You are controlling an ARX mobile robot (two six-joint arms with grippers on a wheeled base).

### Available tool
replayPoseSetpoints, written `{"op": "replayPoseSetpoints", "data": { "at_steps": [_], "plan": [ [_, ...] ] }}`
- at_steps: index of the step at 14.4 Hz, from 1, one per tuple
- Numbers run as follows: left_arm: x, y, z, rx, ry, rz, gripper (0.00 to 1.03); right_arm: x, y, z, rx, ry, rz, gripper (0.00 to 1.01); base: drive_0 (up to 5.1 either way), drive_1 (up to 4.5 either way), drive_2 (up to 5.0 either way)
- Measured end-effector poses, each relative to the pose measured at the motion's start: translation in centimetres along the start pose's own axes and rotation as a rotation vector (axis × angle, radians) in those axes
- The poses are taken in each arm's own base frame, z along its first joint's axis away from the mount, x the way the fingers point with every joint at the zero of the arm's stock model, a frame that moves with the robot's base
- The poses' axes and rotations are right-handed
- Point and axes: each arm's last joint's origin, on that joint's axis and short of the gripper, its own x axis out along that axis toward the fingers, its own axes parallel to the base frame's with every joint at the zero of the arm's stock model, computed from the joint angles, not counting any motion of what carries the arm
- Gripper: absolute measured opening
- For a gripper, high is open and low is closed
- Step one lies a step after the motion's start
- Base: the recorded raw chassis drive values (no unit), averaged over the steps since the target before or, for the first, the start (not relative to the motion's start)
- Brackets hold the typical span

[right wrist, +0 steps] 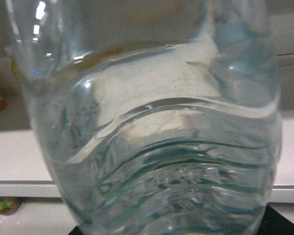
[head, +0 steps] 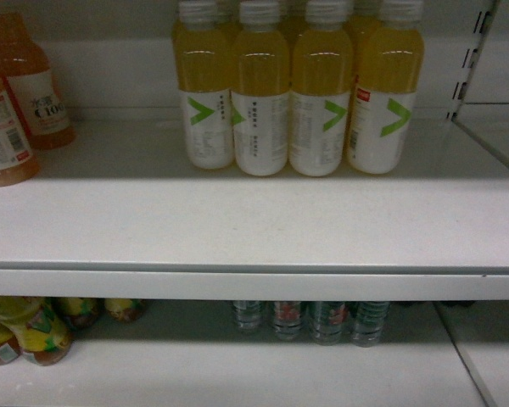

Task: Move water from second to third shelf

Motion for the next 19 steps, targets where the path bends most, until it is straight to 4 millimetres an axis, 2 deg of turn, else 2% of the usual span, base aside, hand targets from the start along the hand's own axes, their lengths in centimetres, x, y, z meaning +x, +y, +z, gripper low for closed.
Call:
{"op": "replayPoseSetpoints", "data": {
  "at_steps": [19],
  "plan": [
    [0.0, 0.0, 0.0, 0.0, 0.0, 0.0, 0.98, -0.04, 0.04, 0.04, -0.002, -0.005, 0.005, 0.41, -5.0, 2.41, 2.4]
  ]
}}
